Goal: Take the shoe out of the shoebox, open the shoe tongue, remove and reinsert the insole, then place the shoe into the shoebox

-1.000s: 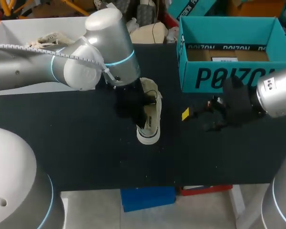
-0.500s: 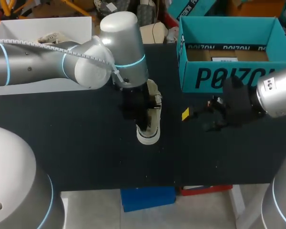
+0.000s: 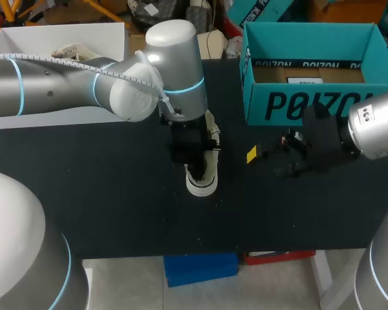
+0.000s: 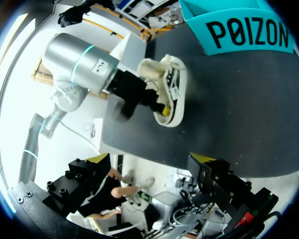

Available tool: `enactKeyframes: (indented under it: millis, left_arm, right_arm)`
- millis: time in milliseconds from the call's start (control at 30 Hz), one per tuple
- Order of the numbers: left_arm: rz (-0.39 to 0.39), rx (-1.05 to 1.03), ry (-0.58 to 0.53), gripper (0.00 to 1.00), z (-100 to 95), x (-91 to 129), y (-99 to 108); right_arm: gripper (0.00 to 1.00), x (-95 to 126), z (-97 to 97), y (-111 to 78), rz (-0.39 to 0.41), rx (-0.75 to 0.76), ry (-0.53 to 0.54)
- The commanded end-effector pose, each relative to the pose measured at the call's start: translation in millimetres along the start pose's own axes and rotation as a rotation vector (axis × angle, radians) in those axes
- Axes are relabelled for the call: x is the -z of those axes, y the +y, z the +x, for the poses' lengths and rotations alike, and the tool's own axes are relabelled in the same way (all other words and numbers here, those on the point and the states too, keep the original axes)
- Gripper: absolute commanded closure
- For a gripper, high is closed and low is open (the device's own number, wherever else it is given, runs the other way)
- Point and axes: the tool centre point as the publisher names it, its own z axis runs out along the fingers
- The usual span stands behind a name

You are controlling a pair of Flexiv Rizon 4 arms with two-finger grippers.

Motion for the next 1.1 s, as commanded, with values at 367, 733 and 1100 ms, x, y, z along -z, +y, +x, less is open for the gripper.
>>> enactKeyframes:
  millis: [367, 733, 1100]
  left_arm:
    - [0.043, 0.397, -0.573, 1.00, 5.3, 116, 13]
    - [0.026, 0.910, -0.947, 1.00, 34.9, 164, 64]
    - [-0.017, 1.099, -0.931, 1.00, 41.7, 164, 110]
  right_arm:
    - [0.00, 0, 0.5, 0.2, 0.001, -0.001, -0.001]
    - [0.00, 0, 0.5, 0.2, 0.001, -0.001, -0.001]
    - [0.00, 0, 0.5, 0.2, 0.001, -0.001, -0.001]
